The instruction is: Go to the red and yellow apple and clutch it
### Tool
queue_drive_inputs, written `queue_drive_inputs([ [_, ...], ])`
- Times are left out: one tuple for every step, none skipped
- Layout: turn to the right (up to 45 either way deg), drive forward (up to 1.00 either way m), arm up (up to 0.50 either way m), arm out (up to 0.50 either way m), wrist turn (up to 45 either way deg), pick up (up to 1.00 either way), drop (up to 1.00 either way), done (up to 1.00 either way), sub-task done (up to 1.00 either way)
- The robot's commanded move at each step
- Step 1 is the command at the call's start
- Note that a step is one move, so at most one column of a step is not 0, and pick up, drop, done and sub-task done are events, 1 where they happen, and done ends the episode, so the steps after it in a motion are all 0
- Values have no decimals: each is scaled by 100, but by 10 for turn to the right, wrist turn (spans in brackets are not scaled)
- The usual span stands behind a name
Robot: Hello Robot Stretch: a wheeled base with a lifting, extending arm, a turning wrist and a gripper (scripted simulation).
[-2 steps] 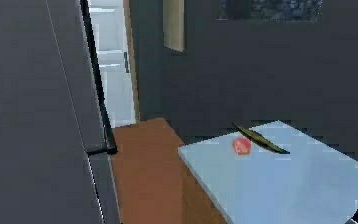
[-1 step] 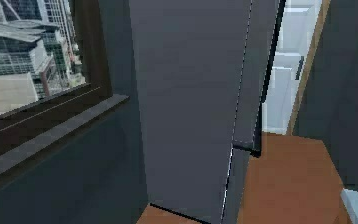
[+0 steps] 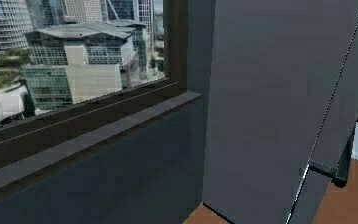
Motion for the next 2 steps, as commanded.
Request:
queue_drive_inputs([
  [0,0,50,0,0,0,0,0,0],
  [0,0,38,0,0,0,0,0,0],
])
